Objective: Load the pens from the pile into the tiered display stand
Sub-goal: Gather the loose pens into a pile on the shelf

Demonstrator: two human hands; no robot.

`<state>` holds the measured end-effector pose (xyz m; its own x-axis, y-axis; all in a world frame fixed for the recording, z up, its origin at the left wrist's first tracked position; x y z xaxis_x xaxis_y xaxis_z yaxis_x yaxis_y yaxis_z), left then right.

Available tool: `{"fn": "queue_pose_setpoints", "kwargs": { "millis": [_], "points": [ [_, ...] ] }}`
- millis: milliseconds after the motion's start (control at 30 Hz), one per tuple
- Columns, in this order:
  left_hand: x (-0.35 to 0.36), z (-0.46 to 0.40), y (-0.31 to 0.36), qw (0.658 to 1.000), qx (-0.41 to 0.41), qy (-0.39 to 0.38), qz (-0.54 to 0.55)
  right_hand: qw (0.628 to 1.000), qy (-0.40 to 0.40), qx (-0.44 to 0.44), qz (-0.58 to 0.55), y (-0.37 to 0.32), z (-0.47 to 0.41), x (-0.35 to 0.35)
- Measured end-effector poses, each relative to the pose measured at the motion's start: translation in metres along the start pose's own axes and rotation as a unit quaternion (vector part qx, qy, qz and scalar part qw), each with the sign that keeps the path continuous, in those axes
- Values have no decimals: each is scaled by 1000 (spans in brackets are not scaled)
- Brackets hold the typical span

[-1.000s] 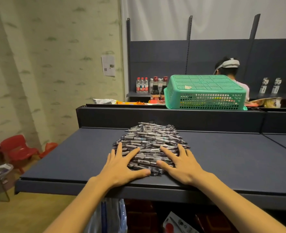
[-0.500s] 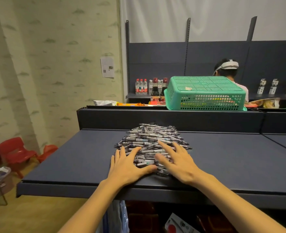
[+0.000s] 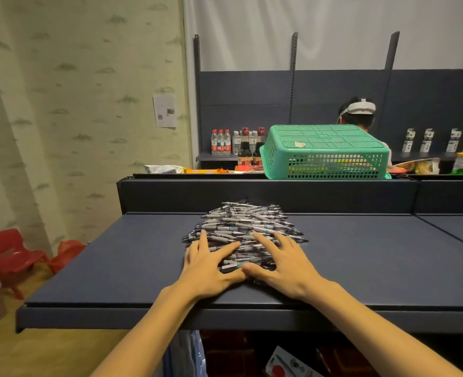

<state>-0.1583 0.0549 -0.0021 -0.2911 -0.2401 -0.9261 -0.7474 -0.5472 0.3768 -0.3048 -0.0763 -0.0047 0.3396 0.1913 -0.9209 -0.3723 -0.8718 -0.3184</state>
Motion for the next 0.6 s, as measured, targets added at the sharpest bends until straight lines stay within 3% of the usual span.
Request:
{"fn": "queue_pose_setpoints", "kwargs": {
  "millis": [167, 433, 600],
  "points": [
    [2, 3, 2, 999, 18, 38, -15, 999, -17, -12, 34, 1, 1, 0],
    [2, 10, -8, 998, 59, 21, -1, 998, -30, -29, 57, -4, 11, -4],
    [3, 9, -1, 996, 72, 51, -12, 999, 23, -18, 32, 1, 7, -6]
  ]
}}
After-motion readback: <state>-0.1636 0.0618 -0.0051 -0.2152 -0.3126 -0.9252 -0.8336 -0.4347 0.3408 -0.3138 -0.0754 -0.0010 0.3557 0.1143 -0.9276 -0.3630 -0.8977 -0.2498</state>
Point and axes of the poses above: each hand's wrist, its own z-axis away from the middle knuckle, its own x-axis out of the palm, y = z × x, the point moved 2 cm from there along -z, towards the middle knuckle, and after that the axes turned 8 degrees about -x, right-handed, at the moved point
